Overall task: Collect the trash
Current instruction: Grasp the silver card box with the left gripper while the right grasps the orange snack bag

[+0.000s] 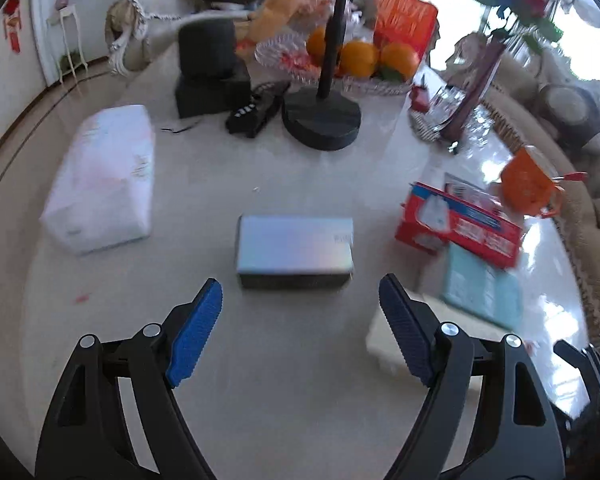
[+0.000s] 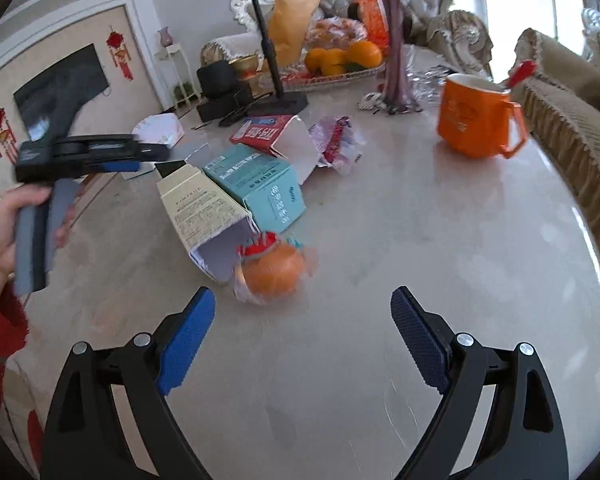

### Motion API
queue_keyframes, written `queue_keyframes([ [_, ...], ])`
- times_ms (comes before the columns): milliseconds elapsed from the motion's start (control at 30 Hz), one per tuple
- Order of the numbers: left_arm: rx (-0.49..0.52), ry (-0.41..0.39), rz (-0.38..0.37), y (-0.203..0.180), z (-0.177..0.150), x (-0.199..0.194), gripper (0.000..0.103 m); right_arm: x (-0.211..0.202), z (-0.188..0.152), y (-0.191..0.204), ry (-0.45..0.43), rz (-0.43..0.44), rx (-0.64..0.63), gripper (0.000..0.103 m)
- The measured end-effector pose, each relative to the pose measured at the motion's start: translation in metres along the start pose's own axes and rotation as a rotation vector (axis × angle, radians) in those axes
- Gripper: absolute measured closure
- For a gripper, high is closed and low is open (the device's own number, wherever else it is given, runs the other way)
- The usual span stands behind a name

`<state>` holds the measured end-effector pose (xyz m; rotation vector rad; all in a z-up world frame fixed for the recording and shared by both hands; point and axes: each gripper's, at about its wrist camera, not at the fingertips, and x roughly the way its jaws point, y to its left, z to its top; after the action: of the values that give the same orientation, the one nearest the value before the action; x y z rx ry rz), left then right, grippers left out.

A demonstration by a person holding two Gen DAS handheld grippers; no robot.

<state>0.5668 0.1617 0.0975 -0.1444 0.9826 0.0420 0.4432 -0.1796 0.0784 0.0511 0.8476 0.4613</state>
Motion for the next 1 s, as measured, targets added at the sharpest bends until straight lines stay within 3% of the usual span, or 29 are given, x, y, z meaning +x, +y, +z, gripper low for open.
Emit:
queue_keyframes([
  [267, 0.034, 0.045, 0.05, -0.005, 0.022, 0.034, 0.024, 0.021, 0.015, 0.009, 0.047, 0.023, -0.047, 0.017],
  [367, 0.01, 0.054, 0.029, -0.004, 0.024, 0.04, 0.024, 0.03, 0.018, 0.01, 0.063, 0.017, -0.057, 0.017],
  [500, -0.02, 0.079, 0.087, -0.001, 0.025, 0.049, 0.024, 0.037, 0.021, 0.008, 0.085, 0.015, -0.047, 0.017],
  [667, -0.037, 0.082, 0.074, 0.003, 0.019, 0.052, 0.025, 0.043, 0.027, 0.012, 0.094, -0.011, -0.094, 0.018],
  [767, 0.014, 0.073, 0.09, -0.002, 0.014, 0.049, 0.033, 0.043, 0.027, 0.013, 0.102, 0.018, -0.1, 0.033],
  [800, 0.017, 0.072, 0.097, -0.002, 0.012, 0.048, 0.033, 0.041, 0.026, 0.013, 0.106, 0.046, -0.091, 0.048],
  [833, 0.018, 0.072, 0.101, -0.002, 0.011, 0.046, 0.033, 0.041, 0.027, 0.013, 0.113, 0.067, -0.076, 0.057],
  [1000, 0.003, 0.034, 0.081, 0.004, 0.004, 0.029, 0.033, 0.029, 0.017, 0.013, 0.103, 0.06, -0.048, 0.06],
])
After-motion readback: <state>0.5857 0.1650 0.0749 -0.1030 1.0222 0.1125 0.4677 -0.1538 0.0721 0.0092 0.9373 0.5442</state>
